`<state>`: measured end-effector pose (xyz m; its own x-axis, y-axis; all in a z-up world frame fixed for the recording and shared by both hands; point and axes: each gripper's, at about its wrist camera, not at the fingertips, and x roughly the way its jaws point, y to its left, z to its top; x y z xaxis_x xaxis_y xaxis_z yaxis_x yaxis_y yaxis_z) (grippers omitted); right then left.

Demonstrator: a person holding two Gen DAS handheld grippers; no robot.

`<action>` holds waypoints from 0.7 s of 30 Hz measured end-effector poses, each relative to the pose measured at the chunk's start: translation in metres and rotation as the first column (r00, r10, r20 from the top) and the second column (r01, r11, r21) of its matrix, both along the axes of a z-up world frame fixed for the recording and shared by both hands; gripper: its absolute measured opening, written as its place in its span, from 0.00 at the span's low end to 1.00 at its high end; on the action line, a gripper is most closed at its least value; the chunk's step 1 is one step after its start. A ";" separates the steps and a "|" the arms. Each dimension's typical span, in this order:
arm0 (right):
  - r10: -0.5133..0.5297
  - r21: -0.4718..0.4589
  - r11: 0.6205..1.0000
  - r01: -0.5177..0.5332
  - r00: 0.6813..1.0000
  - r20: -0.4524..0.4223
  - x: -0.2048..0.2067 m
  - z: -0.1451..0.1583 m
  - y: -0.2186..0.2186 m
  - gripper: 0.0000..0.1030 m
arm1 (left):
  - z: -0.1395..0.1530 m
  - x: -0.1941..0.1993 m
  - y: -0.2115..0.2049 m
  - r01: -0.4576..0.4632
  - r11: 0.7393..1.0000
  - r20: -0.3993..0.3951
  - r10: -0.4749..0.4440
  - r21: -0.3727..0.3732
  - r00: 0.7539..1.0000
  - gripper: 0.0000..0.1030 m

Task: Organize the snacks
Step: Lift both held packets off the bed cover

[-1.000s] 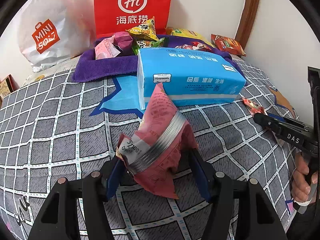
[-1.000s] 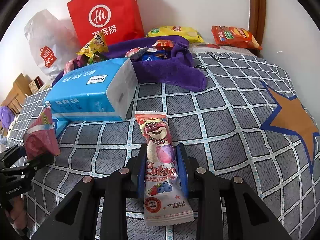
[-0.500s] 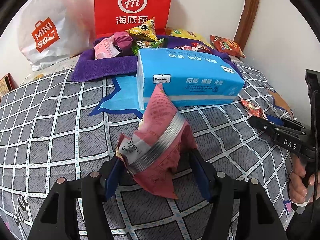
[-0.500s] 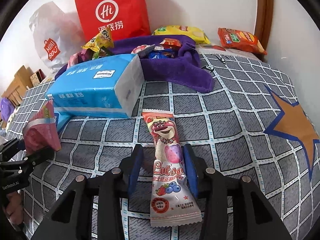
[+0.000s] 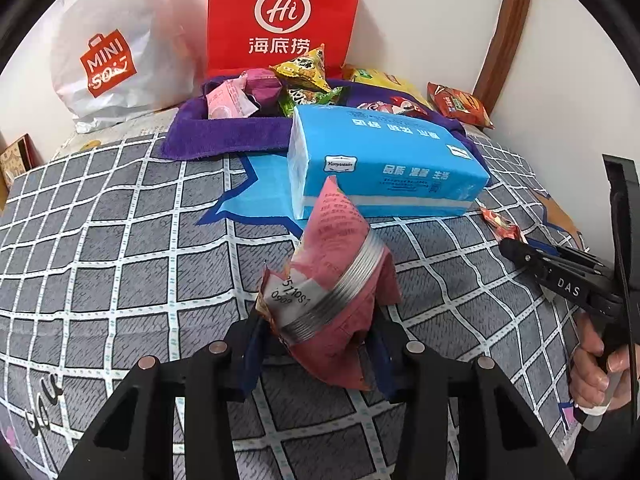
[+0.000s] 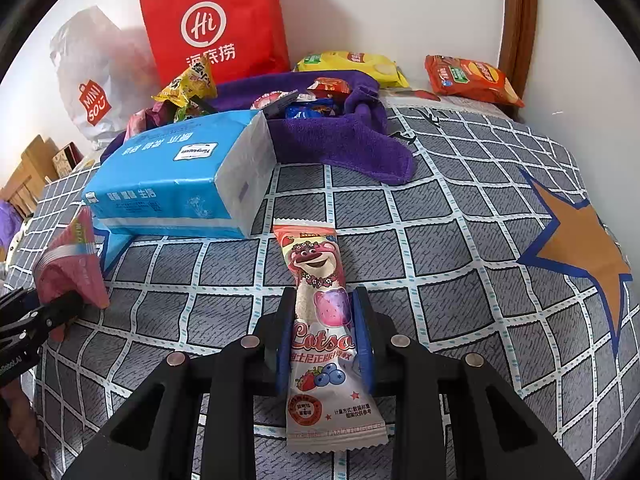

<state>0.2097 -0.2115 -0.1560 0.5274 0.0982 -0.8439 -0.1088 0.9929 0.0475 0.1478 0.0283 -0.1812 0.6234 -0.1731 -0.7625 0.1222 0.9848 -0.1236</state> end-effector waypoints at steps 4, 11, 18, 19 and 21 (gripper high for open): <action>0.000 0.001 1.000 0.000 1.000 0.000 0.000 0.000 0.000 0.27 | 0.010 -0.006 0.001 0.002 1.000 0.013 -0.002 -0.013 1.000 0.41; 0.005 -0.008 1.000 -0.005 1.000 0.002 -0.001 0.000 0.001 0.26 | 0.031 -0.011 0.003 0.002 0.998 0.032 0.000 -0.056 1.000 0.41; 0.017 0.025 1.000 -0.016 1.000 -0.015 -0.009 0.009 0.002 0.25 | 0.048 -0.010 0.006 -0.009 0.996 0.042 0.012 -0.089 0.999 0.41; 0.018 0.032 0.999 -0.017 1.000 -0.013 -0.010 0.011 0.002 0.25 | 0.051 -0.009 0.006 -0.008 0.996 0.045 0.012 -0.088 0.999 0.41; 0.024 0.023 0.999 -0.024 1.000 0.005 -0.014 0.022 0.004 0.25 | 0.057 -0.008 0.005 -0.007 0.996 0.050 0.011 -0.090 0.999 0.41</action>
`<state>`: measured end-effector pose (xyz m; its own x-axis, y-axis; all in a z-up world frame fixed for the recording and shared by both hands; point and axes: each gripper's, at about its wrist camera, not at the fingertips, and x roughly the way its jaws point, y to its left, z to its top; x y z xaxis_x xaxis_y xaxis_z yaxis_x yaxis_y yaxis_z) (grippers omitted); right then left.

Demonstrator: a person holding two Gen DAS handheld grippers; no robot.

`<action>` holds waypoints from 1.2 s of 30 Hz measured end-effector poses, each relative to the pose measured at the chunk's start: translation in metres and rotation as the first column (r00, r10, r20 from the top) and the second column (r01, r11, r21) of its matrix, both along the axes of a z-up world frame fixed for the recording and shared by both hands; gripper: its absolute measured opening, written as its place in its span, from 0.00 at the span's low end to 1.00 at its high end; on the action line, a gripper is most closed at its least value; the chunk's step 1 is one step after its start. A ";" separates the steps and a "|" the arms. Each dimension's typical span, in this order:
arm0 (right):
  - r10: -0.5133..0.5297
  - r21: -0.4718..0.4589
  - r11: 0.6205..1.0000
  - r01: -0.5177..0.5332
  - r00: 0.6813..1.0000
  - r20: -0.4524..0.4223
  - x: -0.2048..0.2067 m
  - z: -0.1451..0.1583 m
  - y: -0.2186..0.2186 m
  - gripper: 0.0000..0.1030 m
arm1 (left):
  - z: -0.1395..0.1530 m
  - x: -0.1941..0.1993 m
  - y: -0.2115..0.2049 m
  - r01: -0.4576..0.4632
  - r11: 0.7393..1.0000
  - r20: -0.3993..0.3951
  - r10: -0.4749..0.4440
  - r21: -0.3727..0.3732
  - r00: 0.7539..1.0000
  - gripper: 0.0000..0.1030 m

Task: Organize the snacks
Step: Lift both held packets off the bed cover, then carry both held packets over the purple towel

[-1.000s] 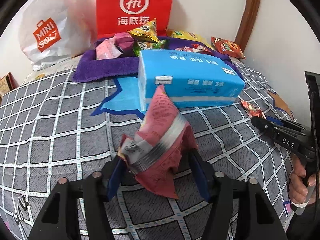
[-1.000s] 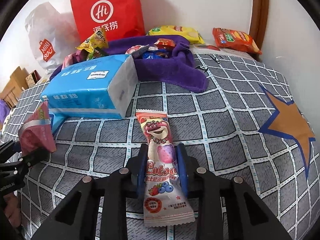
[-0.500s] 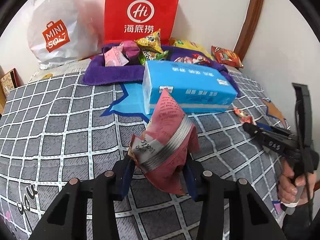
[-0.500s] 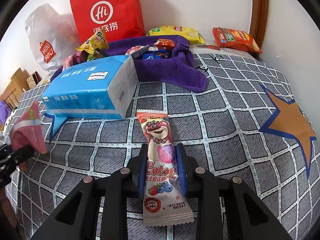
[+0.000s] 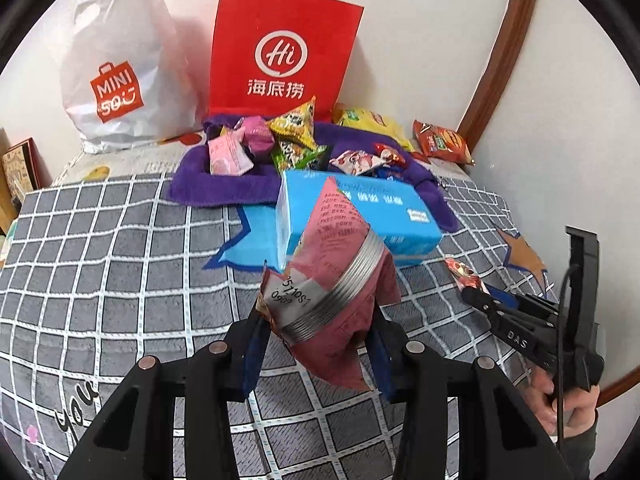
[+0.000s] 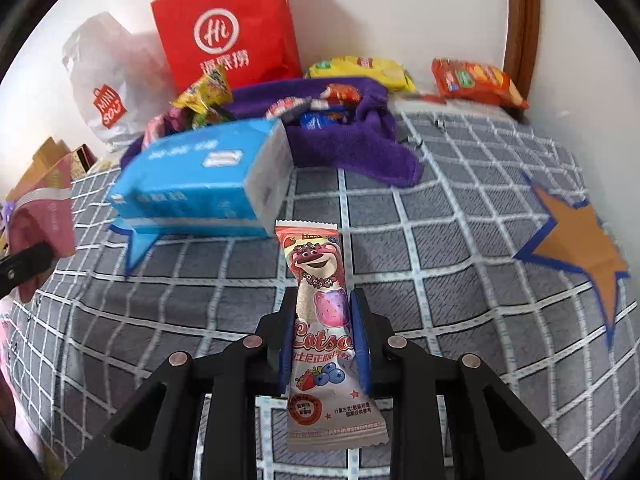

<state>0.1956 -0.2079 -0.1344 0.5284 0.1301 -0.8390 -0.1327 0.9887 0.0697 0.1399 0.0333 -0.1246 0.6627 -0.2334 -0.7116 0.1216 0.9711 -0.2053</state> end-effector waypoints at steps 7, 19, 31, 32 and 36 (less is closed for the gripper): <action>0.005 -0.010 1.000 -0.004 0.999 0.035 -0.005 0.038 0.006 0.25 | 0.021 0.004 -0.006 0.013 1.000 0.021 -0.013 -0.013 1.000 0.41; -0.007 0.013 1.000 0.006 0.996 0.090 -0.003 0.084 0.013 0.25 | 0.050 0.018 -0.015 0.055 0.998 0.045 -0.055 -0.019 0.998 0.41; 0.000 0.049 0.999 -0.007 0.989 0.151 0.019 0.123 0.024 0.25 | 0.081 0.033 -0.014 0.065 0.998 0.095 -0.062 -0.024 0.994 0.41; 0.000 0.051 0.999 -0.008 0.988 0.154 0.021 0.126 0.025 0.25 | 0.083 0.035 -0.013 0.063 0.998 0.096 -0.061 -0.024 0.994 0.41; -0.006 0.050 0.999 -0.002 0.987 0.163 0.030 0.133 0.026 0.25 | 0.089 0.043 -0.011 0.056 0.998 0.103 -0.053 -0.023 0.993 0.41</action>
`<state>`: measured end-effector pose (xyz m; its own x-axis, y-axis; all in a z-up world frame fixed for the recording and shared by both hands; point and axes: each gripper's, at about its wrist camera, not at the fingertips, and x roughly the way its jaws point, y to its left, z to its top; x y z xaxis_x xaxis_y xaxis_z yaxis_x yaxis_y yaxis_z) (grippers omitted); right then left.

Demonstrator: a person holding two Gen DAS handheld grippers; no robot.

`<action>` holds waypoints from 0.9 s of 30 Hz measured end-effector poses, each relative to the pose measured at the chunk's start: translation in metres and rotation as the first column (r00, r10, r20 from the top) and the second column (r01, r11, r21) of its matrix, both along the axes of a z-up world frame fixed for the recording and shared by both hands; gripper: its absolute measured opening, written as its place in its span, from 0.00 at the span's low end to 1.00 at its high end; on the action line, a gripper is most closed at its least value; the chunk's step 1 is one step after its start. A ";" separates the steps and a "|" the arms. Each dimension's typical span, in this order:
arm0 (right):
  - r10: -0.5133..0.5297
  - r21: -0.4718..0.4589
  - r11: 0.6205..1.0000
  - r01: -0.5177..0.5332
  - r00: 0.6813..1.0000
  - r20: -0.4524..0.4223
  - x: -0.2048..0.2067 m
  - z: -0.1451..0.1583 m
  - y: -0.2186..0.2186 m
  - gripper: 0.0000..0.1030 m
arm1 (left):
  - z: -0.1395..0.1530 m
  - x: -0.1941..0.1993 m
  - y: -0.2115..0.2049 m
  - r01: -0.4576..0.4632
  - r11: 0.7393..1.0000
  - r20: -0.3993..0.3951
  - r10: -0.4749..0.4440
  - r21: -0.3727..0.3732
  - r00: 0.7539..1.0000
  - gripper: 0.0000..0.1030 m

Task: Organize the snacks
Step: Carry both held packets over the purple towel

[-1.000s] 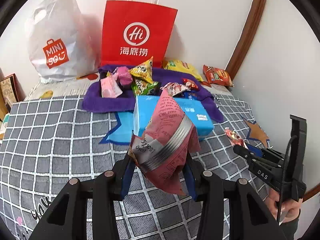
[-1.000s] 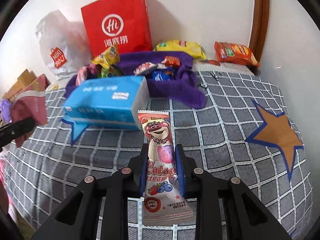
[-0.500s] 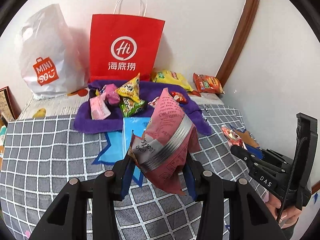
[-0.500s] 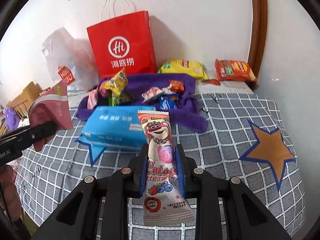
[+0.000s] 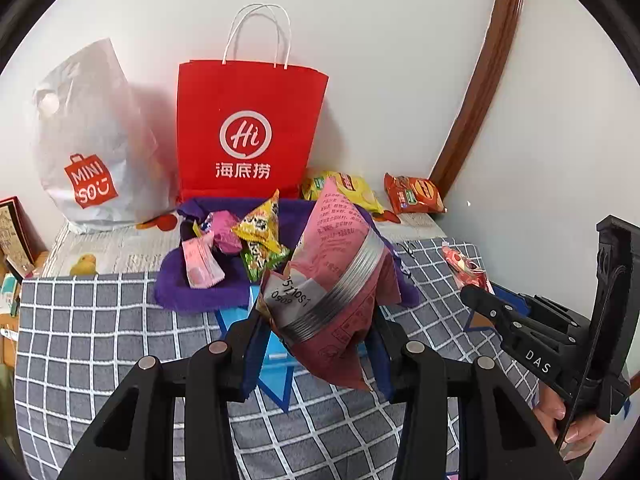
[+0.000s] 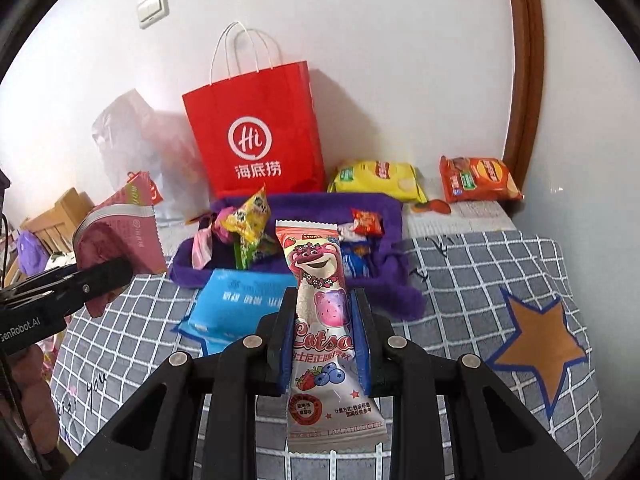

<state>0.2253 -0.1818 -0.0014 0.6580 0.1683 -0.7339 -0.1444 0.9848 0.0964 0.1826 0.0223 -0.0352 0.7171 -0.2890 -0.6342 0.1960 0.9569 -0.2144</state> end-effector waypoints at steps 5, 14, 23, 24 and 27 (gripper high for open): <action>-0.012 0.005 1.000 0.012 1.000 0.003 0.018 0.007 0.001 0.25 | 0.007 0.009 0.002 -0.008 1.000 0.007 0.008 0.011 1.000 0.41; -0.022 -0.005 1.000 0.022 1.000 0.010 0.047 0.014 0.007 0.25 | 0.013 0.027 0.009 -0.010 1.000 0.012 0.010 0.008 1.000 0.41; -0.010 -0.009 1.000 0.010 1.000 0.028 0.074 0.021 0.015 0.25 | 0.018 0.048 0.014 -0.017 1.000 0.016 0.017 0.006 1.000 0.41; -0.010 -0.009 1.000 0.010 0.999 0.031 0.077 0.022 0.016 0.25 | 0.018 0.051 0.015 -0.017 1.000 0.017 0.017 0.007 1.000 0.41; -0.010 -0.006 1.000 0.010 0.999 0.032 0.088 0.022 0.017 0.25 | 0.019 0.060 0.015 -0.018 1.000 0.014 0.018 0.009 1.000 0.41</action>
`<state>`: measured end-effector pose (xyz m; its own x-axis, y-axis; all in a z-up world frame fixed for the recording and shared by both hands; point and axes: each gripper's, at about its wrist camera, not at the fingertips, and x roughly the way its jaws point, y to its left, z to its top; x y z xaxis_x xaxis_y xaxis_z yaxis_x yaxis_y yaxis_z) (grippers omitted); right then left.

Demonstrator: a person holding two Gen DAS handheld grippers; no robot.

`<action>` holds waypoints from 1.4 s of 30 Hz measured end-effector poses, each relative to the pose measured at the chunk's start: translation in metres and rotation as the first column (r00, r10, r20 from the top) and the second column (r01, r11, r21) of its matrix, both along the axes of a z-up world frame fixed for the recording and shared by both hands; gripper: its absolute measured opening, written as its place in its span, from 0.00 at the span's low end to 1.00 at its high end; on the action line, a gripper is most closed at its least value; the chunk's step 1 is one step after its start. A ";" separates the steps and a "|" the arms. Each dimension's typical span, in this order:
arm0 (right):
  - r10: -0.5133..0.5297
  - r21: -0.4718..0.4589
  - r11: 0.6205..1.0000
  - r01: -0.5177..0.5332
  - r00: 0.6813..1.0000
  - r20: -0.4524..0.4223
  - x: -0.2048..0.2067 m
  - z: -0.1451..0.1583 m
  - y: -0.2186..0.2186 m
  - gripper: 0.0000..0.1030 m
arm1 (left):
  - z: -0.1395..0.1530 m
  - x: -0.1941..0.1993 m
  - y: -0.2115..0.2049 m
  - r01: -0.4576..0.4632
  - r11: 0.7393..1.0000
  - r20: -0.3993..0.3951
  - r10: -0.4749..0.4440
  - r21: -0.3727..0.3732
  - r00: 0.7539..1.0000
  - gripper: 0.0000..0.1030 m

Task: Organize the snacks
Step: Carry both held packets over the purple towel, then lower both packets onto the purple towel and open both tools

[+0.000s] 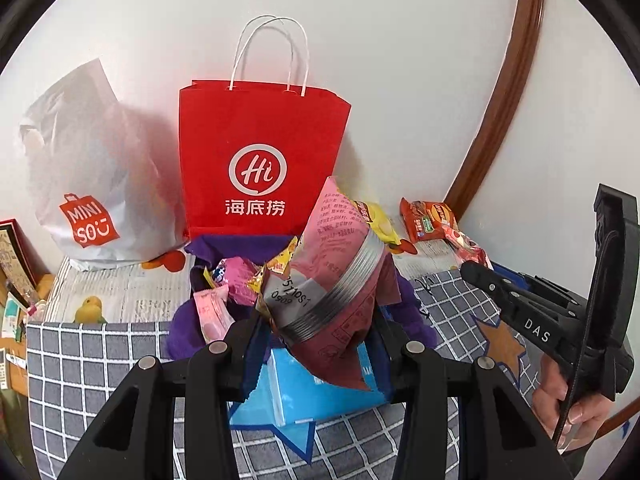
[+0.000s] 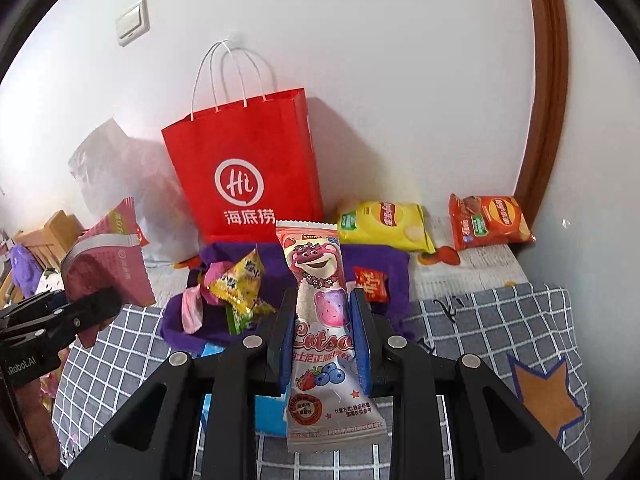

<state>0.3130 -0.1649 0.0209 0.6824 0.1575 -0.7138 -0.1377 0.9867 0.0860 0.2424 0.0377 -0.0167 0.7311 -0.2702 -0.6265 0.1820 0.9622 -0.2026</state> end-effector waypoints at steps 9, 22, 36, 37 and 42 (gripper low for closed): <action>-0.014 0.012 1.000 0.014 1.000 -0.004 0.040 -0.004 -0.003 0.25 | 0.000 0.034 -0.001 -0.001 1.000 -0.017 0.001 -0.003 1.000 0.41; -0.010 0.029 1.000 0.011 1.000 -0.022 0.095 -0.020 -0.008 0.25 | -0.007 0.086 -0.012 0.005 1.000 -0.035 -0.005 -0.007 0.999 0.41; 0.021 -0.024 0.999 -0.026 0.979 -0.200 0.128 -0.089 -0.010 0.25 | -0.083 0.132 -0.019 0.028 1.000 -0.230 -0.030 -0.013 0.973 0.41; 0.024 -0.025 0.999 -0.030 0.978 -0.208 0.129 -0.092 -0.009 0.25 | -0.086 0.133 -0.019 0.029 0.999 -0.235 -0.032 -0.016 0.971 0.41; 0.044 -0.017 0.999 -0.050 0.962 -0.271 0.135 -0.113 -0.002 0.25 | -0.101 0.142 -0.017 0.018 0.999 -0.281 -0.026 -0.031 0.959 0.41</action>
<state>0.4476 -0.1672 -0.0923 0.4555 0.1656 -0.8747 -0.1589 0.9819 0.1031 0.3848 0.0205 -0.1172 0.5203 -0.3043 -0.7979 0.1346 0.9519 -0.2753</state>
